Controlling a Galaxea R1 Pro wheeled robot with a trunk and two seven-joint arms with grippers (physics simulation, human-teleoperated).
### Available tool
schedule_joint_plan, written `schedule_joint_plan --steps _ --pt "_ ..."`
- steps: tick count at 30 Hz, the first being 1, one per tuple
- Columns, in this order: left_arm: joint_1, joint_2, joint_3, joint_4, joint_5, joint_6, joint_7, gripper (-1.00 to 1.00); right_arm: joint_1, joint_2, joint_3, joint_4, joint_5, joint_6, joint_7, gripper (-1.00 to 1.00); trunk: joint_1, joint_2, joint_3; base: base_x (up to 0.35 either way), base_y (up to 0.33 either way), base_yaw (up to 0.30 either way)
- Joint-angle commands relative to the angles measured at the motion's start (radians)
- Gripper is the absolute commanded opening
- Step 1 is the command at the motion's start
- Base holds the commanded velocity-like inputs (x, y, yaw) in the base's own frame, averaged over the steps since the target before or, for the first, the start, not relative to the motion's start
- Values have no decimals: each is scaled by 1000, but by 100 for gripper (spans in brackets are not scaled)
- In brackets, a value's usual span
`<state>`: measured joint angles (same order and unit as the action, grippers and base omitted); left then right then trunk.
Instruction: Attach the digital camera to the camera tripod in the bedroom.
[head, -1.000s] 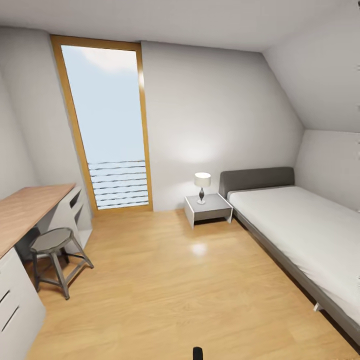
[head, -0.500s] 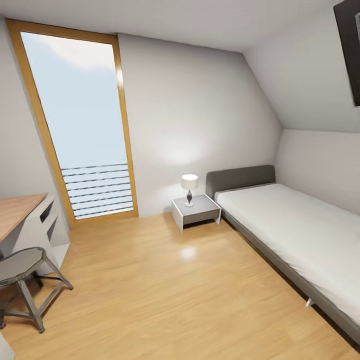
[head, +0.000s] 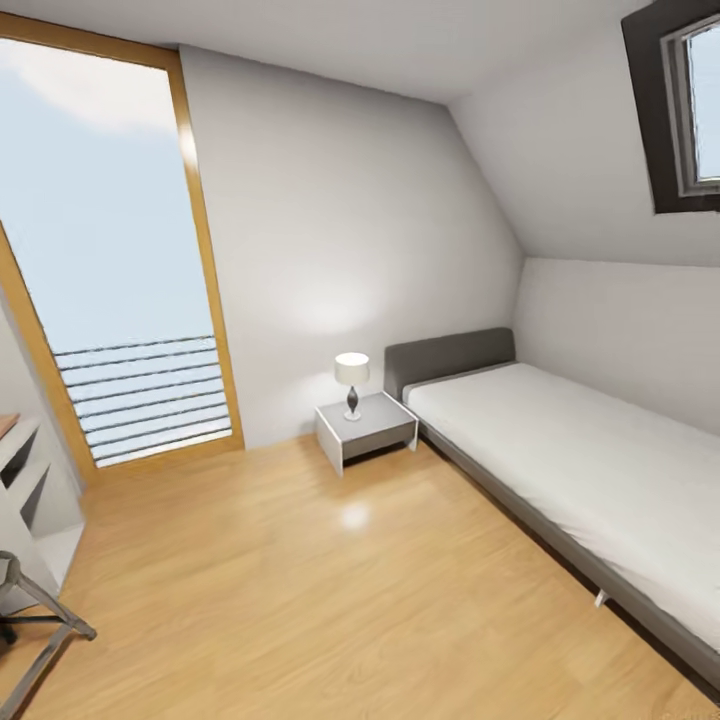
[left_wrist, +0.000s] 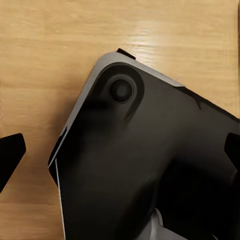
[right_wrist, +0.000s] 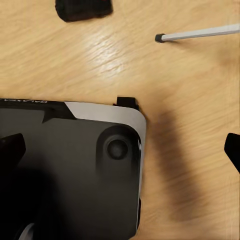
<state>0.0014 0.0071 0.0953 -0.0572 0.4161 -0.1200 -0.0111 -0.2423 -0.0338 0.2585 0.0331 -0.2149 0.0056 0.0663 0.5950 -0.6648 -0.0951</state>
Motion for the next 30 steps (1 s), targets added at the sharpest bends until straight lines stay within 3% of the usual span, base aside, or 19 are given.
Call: schedule_joint_plan --steps 1,30 --pt "0 0 8 -1 -3 -1 -1 100 -2 0 8 2 -11 1 4 100 1 -1 -1 200 158 -245" --pt "0 -1 9 -1 -2 -1 -1 100 -2 0 8 2 -11 1 5 100 1 -1 -1 24 24 -245"
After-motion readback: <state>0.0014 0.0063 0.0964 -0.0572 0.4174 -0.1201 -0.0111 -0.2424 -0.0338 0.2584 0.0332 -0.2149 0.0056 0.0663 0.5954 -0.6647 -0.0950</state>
